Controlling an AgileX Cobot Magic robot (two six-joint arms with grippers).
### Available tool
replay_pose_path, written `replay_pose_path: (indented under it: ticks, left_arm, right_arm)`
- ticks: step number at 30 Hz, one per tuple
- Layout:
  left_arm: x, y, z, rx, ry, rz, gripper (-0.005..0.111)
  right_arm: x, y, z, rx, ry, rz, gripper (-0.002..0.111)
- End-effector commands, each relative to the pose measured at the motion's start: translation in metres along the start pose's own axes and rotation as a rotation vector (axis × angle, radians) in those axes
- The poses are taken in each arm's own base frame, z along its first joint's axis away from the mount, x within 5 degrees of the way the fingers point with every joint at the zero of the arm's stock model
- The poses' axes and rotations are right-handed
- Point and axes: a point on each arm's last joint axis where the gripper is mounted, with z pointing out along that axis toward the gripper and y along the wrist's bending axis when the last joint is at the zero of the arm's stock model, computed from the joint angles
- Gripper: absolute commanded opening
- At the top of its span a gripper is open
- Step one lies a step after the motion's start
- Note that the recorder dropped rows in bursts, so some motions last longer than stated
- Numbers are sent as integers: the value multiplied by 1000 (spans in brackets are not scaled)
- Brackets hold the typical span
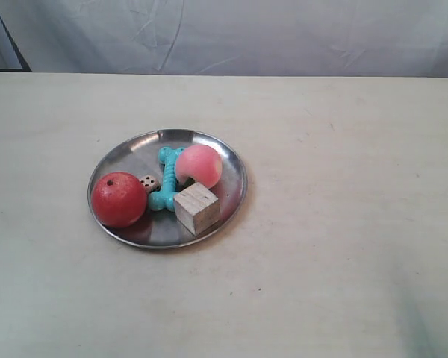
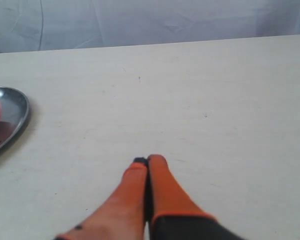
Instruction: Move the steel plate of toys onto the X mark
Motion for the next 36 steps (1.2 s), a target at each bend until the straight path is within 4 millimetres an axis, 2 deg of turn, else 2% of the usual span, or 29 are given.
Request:
replay_pose_path:
  ticks: [1,6,18,36]
  left_arm:
    - [17,3,7,-14,25,-70,0]
    - [36,4,13,-20,68,-88,0]
    - [24,6,13,-36,-68,-77,0]
    - [24,6,13,-36,-61,-77,0]
  right_arm:
    - [0,0,0,3,-15,-2,0]
    - [0,0,0,3,-15,-2,0]
    - [-1,0,0,4,-20,-5,0]
    - [0,0,0,4,-16,-4,0]
